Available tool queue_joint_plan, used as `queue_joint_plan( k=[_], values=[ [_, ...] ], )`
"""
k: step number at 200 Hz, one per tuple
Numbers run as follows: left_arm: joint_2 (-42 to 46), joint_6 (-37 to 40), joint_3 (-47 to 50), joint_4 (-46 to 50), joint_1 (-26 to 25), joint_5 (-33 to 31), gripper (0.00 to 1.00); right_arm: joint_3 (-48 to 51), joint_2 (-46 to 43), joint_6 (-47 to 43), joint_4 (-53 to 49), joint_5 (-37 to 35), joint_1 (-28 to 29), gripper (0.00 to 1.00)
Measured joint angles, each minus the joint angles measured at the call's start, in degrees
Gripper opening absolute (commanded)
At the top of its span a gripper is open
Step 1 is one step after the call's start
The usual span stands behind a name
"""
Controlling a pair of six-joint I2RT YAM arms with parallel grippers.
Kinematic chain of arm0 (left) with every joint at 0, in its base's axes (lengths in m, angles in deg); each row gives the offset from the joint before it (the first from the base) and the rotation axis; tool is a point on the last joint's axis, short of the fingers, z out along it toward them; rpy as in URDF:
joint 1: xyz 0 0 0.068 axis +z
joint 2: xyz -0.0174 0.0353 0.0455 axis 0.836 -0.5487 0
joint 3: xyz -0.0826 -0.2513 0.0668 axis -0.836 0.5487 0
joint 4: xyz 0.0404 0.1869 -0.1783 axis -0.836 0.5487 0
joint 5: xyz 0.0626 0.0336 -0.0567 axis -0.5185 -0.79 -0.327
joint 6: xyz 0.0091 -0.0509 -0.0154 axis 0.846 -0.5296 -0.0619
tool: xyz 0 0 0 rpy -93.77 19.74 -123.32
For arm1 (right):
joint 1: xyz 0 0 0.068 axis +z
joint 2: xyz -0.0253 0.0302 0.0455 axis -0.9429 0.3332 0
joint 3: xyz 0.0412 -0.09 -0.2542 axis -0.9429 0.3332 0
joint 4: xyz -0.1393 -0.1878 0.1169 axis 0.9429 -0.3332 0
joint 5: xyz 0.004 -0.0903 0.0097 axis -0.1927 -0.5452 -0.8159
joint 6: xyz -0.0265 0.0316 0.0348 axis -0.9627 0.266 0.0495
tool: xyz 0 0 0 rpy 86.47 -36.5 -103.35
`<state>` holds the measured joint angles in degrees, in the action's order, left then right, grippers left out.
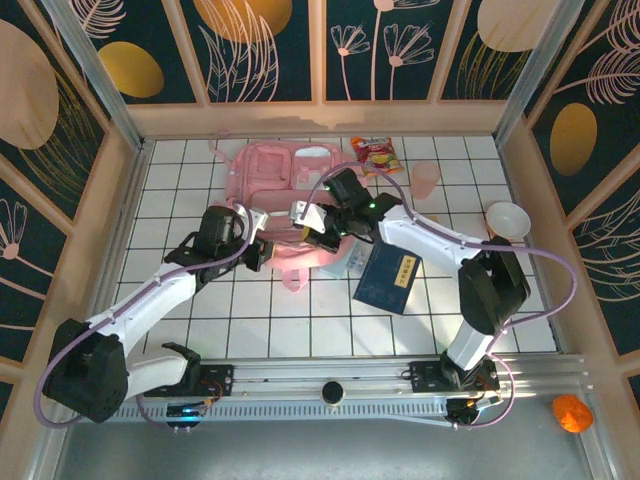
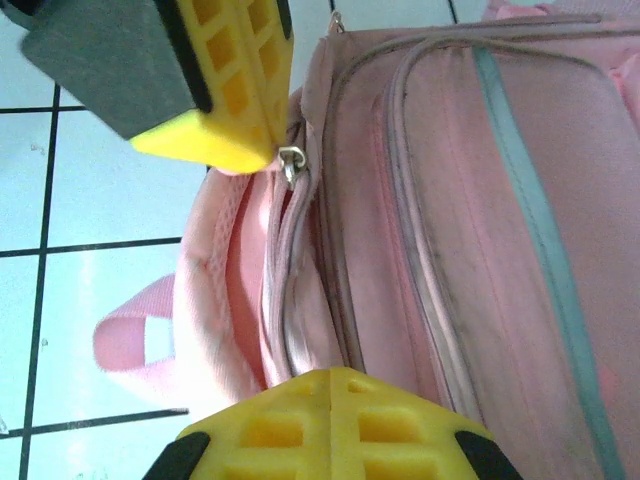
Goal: Pack books, pencil case, and school supplies into a backpack
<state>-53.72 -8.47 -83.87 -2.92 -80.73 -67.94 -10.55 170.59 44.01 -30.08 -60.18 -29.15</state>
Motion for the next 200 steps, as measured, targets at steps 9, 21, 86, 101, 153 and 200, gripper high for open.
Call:
queue_joint_plan(
  k=[9,21,86,101,153,200],
  values=[
    [-0.22,-0.57,-0.02,0.0,0.0,-1.51,0.0,0.0,-0.96,-0.31,-0.7,0.22,-1.18,0.0],
    [-0.48,-1.14,-0.04,0.02,0.0,-3.48,0.0,0.15,-2.36,-0.72,-1.4,0.33,-3.19,0.0],
    [-0.61,-2.38,0.13,-1.33,0.02,-3.13,0.0,2.82,-7.98,-1.31,-1.84,0.46,-6.78,0.23],
    [-0.46,-2.36,0.13,-2.19,0.02,-1.6,0.0,3.82,-8.13,0.48,-1.01,0.24,-4.72,0.36],
    [-0.39,-1.81,0.13,-3.04,0.02,4.13,0.0,9.2,-8.72,5.2,6.51,-1.01,3.63,0.58],
    [-0.39,-0.55,-0.31,-3.04,0.02,8.15,0.0,9.18,-4.46,6.54,12.68,-1.25,5.35,0.6]
  ],
)
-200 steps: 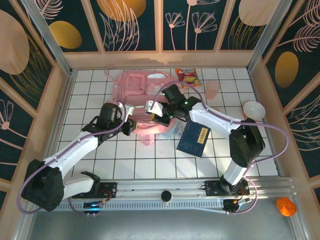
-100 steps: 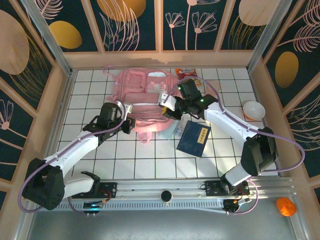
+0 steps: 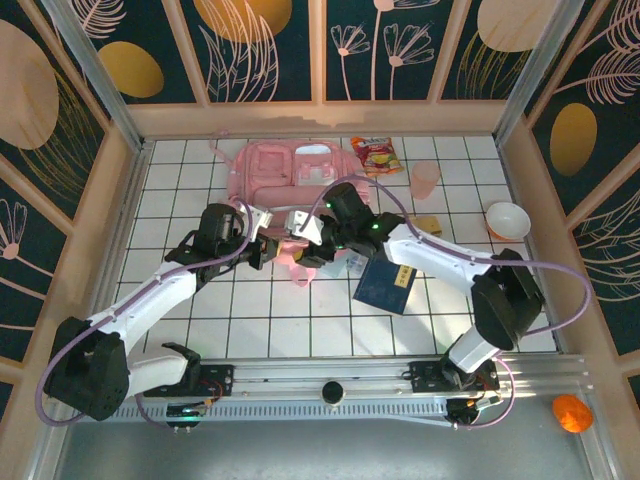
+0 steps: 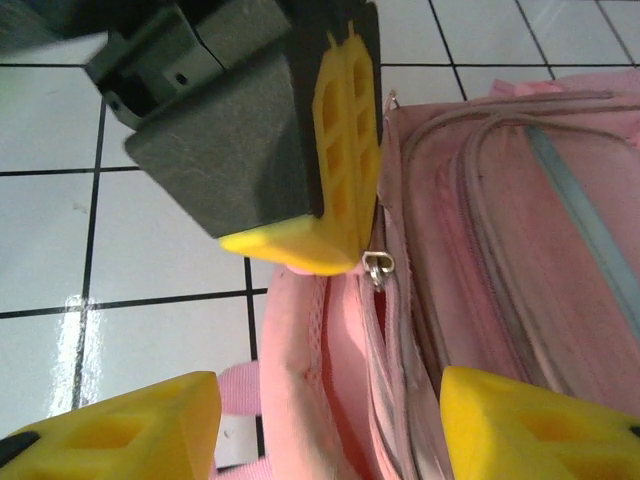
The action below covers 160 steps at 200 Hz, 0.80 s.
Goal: Pack books, pencil case, and school supplies into a backpack
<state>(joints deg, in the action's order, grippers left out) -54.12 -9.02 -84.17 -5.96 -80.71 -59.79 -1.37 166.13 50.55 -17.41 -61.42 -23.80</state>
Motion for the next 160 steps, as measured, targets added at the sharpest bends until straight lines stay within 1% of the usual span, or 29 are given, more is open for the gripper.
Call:
queue_joint_plan(
  k=[24,37,49,67,72,106,129,134,142,145,152,160],
  values=[
    [0.0,0.44,0.0,0.02,0.0,1.22,0.0,0.0,3.76,-0.04,1.64,-0.11,0.15,0.59],
    [0.02,0.59,0.0,0.04,0.0,1.49,0.0,0.0,5.29,-0.26,2.58,-0.72,0.15,0.54],
    [0.15,0.66,0.0,0.02,0.0,1.57,0.0,-0.07,6.21,-0.44,2.99,-1.7,0.15,0.37],
    [0.61,0.79,-0.02,0.0,0.04,1.38,0.0,-0.72,7.1,-1.9,2.75,-2.82,0.13,0.06],
    [0.76,0.81,-0.02,0.02,0.04,1.07,0.0,-0.96,7.19,-2.38,2.62,-3.28,0.13,0.0],
    [-0.11,0.76,-0.57,0.55,0.04,-4.59,0.0,-2.21,6.47,-4.57,1.46,-5.16,-1.2,0.0],
    [-1.07,-0.59,-0.66,0.61,0.04,-5.97,0.31,-2.19,4.9,-5.73,0.04,-5.64,-2.36,0.0],
    [-1.05,-0.72,-0.63,0.63,0.04,-6.03,0.35,-2.19,4.44,-5.9,-0.13,-5.64,-2.54,0.0],
    [-0.92,-1.9,-0.61,0.44,0.04,-6.03,0.39,-2.14,3.78,-6.19,-0.5,-5.66,-2.78,0.0],
    [-0.85,-2.05,-0.59,0.42,0.04,-5.92,0.4,-2.14,3.52,-6.23,-0.66,-5.66,-2.84,0.04],
    [-0.61,-2.69,-0.35,0.26,0.04,-5.99,0.42,-2.1,3.04,-6.34,-0.92,-5.64,-2.89,0.19],
    [-0.2,-3.54,0.07,0.22,0.04,-6.27,0.44,-2.1,2.6,-6.36,-1.2,-5.62,-2.82,0.3]
  ],
)
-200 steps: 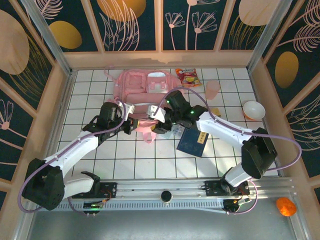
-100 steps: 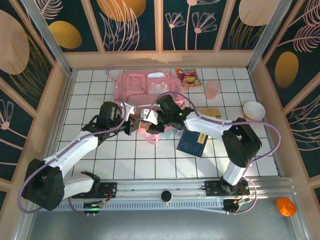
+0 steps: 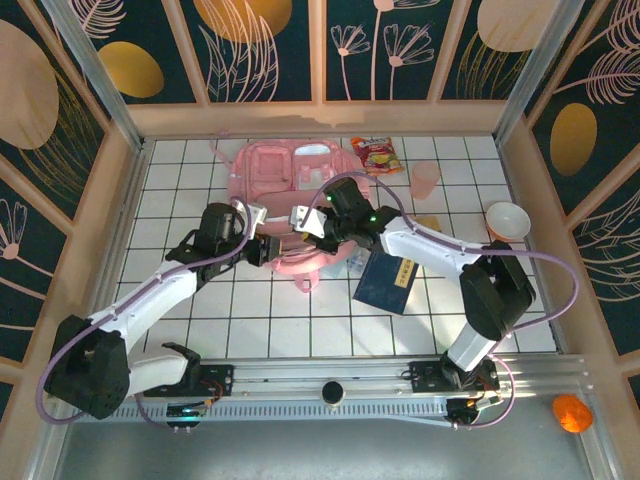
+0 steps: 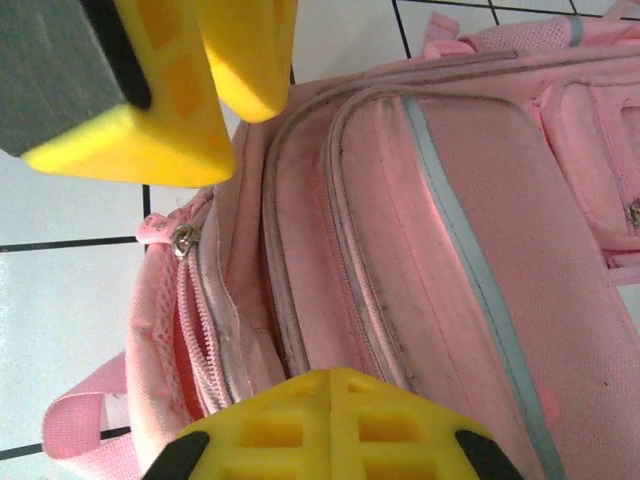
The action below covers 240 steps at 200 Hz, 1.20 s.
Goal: Pack books, pencil case, and school supplies into a backpack
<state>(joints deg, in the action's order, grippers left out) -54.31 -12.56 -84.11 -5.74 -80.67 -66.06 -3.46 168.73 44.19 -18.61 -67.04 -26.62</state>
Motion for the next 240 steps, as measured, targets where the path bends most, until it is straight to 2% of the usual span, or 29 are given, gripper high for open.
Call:
queue_joint_plan(
  k=[12,36,70,103,114,138,155,240],
  values=[
    [0.94,-1.75,0.87,0.07,0.0,-1.49,0.46,0.2,-0.28,-0.35,-0.07,0.0,0.33,0.41],
    [3.32,-6.88,2.43,0.31,0.0,-6.56,0.52,1.88,-0.24,-0.46,0.42,-0.22,2.12,0.51],
    [6.08,-13.99,3.87,-0.28,0.0,-13.0,0.52,2.27,2.89,-0.17,3.5,-0.68,3.43,0.56],
    [6.73,-17.66,6.49,-1.81,0.0,-14.36,0.52,2.27,7.78,-0.22,6.8,-1.95,3.43,0.55],
    [6.73,-18.25,6.97,-1.92,0.0,-14.49,0.52,2.27,8.94,-0.26,7.28,-1.99,3.43,0.52],
    [6.73,-18.38,7.04,-2.71,0.0,-13.92,0.52,2.27,9.57,-0.46,7.98,-2.08,3.39,0.19],
    [6.73,-16.76,7.04,-3.54,0.0,-11.93,0.52,2.27,9.31,-1.33,7.76,-1.42,3.21,0.0],
    [8.28,0.66,4.79,-4.7,0.0,3.02,0.51,0.7,2.54,1.01,4.39,4.85,-0.35,0.0]
  ],
)
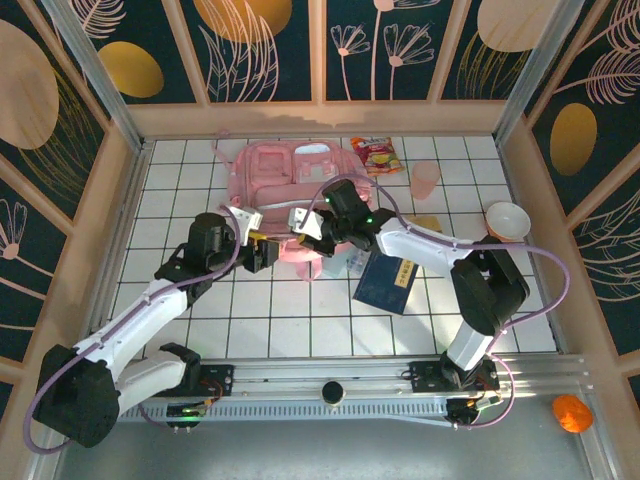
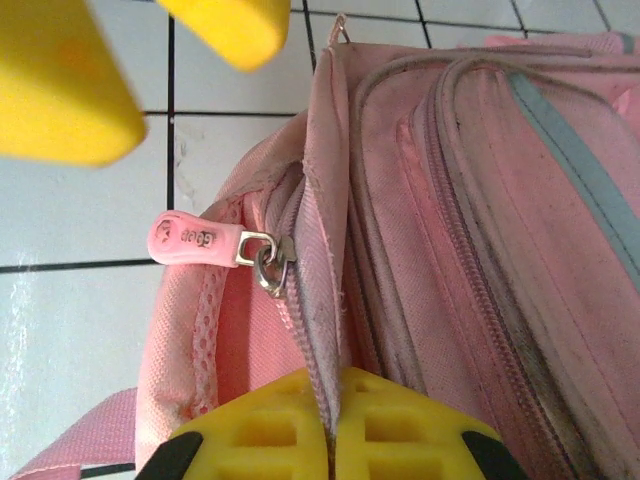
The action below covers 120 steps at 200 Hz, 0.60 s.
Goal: Pack books, pencil case, and school supplies into a backpack
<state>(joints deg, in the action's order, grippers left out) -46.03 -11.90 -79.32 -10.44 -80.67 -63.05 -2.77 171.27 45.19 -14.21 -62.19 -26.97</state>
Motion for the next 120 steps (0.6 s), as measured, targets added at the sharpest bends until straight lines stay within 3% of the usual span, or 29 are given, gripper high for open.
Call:
queue_joint_plan(
  k=[81,120],
  values=[
    [-7.06,1.7,-2.08,-0.44,0.0,0.33,0.43,-0.59,0.0,3.43,-0.28,1.25,-0.04,0.0],
    [-7.74,1.55,-3.02,-0.66,0.0,-1.05,0.19,-0.61,0.0,5.11,-0.2,2.14,-0.55,0.0]
  ],
)
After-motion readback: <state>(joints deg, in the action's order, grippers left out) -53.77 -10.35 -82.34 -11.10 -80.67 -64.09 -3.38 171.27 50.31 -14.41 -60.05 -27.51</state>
